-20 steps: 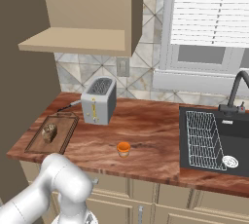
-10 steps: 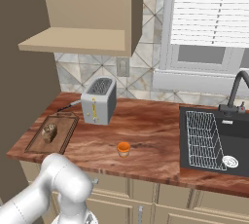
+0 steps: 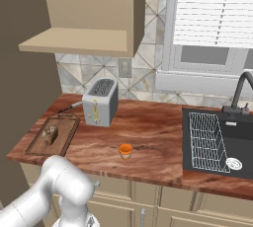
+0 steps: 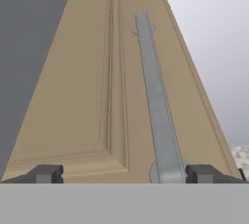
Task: Pick the bread, place it on the cutting board, pick the jam, place it on the counter, and close the cabinet.
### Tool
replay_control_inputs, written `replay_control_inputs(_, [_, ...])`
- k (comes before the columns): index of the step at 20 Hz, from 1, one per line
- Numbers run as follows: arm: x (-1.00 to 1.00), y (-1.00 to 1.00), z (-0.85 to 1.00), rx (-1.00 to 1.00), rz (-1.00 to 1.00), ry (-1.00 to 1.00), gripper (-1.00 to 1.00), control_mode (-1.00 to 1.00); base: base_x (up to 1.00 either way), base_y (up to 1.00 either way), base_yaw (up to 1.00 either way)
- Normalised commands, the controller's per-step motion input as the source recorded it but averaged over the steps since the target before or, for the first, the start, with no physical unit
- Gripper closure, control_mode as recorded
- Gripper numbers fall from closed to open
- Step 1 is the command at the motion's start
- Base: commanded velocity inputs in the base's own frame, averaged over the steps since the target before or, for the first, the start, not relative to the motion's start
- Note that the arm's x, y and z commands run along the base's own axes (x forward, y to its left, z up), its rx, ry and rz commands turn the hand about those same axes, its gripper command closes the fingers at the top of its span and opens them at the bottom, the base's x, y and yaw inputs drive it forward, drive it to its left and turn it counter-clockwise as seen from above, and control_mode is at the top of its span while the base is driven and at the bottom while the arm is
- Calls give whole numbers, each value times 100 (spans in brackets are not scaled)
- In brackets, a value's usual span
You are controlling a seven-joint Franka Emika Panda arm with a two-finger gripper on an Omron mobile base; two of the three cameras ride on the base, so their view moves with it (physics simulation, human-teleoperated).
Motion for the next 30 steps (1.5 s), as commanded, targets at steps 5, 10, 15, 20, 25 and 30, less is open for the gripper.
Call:
replay_control_inputs(5, [0,-37,0,0,0,0,-100,-100,0,0,0])
replay_control_inputs(10, [0,-34,2,0,0,0,-100,-100,0,0,0])
replay_control_inputs(15, [0,-29,8,0,0,0,-100,-100,0,0,0])
replay_control_inputs(20, [0,-29,13,0,0,0,-100,-100,0,0,0])
replay_control_inputs(25, [-7,-31,15,0,0,0,-100,-100,0,0,0])
replay_control_inputs(30, [-2,-31,14,0,0,0,-100,-100,0,0,0])
